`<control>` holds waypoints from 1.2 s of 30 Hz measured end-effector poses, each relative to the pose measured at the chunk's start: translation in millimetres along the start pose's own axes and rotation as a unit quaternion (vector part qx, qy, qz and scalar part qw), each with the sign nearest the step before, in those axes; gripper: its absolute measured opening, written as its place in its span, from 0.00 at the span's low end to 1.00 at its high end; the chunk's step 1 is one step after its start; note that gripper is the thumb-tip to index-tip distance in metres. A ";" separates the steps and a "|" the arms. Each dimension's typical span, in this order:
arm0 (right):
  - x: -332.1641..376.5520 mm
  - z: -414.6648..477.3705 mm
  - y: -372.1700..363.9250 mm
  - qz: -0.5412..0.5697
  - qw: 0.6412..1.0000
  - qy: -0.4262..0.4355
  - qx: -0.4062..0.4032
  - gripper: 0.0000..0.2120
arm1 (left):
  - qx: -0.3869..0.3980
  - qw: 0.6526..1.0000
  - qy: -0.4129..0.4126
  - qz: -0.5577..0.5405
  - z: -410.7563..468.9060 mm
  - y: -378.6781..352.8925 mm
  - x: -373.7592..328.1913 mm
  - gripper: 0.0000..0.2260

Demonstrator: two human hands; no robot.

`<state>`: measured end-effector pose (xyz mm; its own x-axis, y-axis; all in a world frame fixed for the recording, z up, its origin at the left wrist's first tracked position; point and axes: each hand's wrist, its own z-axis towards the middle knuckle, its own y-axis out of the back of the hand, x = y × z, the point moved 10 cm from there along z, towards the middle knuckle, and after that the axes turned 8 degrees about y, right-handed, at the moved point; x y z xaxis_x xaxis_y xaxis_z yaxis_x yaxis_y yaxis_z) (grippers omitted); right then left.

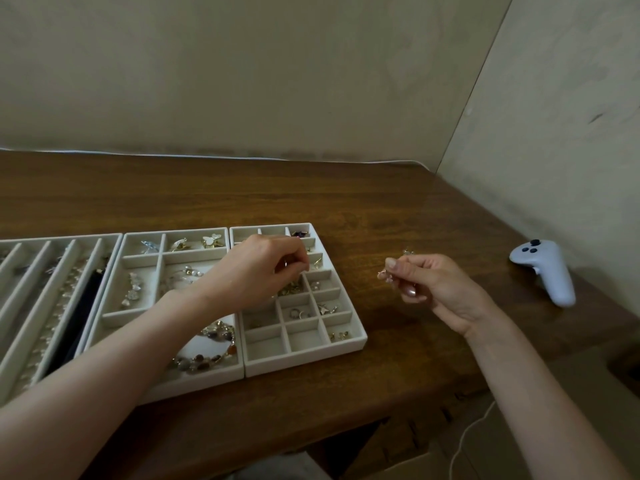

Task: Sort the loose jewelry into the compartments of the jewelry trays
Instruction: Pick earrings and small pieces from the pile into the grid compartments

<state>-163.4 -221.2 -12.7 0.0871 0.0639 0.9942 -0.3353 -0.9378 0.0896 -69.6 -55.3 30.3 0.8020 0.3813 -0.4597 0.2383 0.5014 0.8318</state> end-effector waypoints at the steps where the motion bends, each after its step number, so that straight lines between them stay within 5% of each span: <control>1: -1.4 1.0 -0.2 0.012 1.000 -0.005 -0.004 0.11 | 0.000 1.000 0.000 0.000 -0.1 -0.1 0.1 0.05; 9: 8.9 -5.5 -7.5 -0.065 0.997 0.022 -0.021 0.13 | -0.001 1.000 -0.001 -0.002 -0.2 0.0 -0.8 0.05; 15: 27.2 -25.2 -63.5 -0.173 0.975 0.100 0.094 0.09 | 0.000 1.000 -0.001 0.001 0.5 -0.8 0.0 0.05; 21: 27.5 -27.0 -92.6 -0.267 0.946 0.148 0.112 0.02 | 0.003 1.000 -0.007 0.007 0.3 -1.4 -0.4 0.06; 26: 36.8 -18.0 -58.5 -0.274 0.950 0.146 0.022 0.04 | 0.003 1.000 -0.004 0.007 1.0 -1.4 1.0 0.05; 32: 23.9 7.2 64.9 -0.224 0.942 0.130 -0.214 0.06 | 0.008 0.999 0.005 -0.046 9.4 -6.7 -3.6 0.04; 36: 1.0 25.6 112.4 -0.255 0.939 0.076 -0.216 0.05 | 0.041 0.999 -0.025 -0.022 31.8 -19.9 -25.2 0.05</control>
<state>-177.0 -335.4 -3.2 0.2155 0.5467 0.8091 -0.6379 -0.5485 0.5405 -77.1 -99.6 35.3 0.8156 0.3205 -0.4818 0.3166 0.4498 0.8351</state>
